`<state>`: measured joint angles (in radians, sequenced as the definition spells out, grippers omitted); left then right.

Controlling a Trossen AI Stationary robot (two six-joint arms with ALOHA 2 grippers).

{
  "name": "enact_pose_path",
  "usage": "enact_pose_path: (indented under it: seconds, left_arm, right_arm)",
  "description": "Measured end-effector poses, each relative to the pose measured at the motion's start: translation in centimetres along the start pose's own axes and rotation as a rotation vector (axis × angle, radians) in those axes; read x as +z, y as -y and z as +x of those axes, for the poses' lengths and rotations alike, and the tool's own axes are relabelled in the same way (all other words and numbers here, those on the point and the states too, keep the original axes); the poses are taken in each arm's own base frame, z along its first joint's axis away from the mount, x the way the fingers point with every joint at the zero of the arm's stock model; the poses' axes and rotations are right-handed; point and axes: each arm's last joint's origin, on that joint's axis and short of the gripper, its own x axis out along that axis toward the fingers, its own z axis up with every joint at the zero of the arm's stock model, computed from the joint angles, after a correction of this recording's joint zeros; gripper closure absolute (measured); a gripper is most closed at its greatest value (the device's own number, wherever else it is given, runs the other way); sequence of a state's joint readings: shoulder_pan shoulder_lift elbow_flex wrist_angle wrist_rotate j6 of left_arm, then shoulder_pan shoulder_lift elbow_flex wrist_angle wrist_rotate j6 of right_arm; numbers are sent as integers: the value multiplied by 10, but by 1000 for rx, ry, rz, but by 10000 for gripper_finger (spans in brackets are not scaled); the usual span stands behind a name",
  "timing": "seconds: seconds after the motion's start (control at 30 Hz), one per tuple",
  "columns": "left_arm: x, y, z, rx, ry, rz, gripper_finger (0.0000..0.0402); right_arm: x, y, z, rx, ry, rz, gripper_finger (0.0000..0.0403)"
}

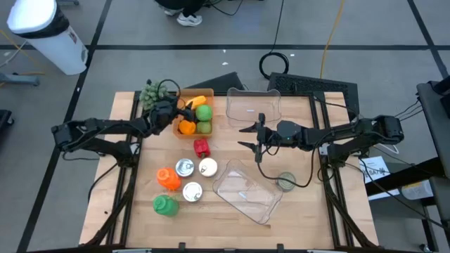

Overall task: Pick & Place Food Item
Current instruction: Put the bell pepper into the orange bin

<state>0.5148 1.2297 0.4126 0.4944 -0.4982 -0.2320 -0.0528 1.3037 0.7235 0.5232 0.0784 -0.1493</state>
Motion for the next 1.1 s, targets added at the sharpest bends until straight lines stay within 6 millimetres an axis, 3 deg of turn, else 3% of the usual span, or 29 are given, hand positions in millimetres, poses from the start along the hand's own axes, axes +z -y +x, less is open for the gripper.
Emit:
enact_pose_path:
  seconds: [0.17, 0.37, 0.63, 0.77, 0.97, 1.1]
  left_arm:
    - [10, 3, -10, -74, 39, -33, 55]
    - [21, 14, -37, -386, 16, -42, 55]
    - [1, 50, -66, -704, -167, -30, 61]
    - [-7, 68, -78, -697, -193, 60, 68]
    - [14, 101, -88, -569, -340, 213, 90]
    - [13, 118, -83, -507, -491, 295, 98]
  right_arm:
    - [0, 0, 0, 0, 0, 0, 204]
    - [0, 0, 0, 0, 0, 4, 202]
    - [0, 0, 0, -1, 4, 5, 200]
    - [0, 0, 0, 0, 3, 6, 198]
    - [0, 0, 0, -1, 4, 6, 198]
    - [0, 0, 0, 0, 3, 6, 195]
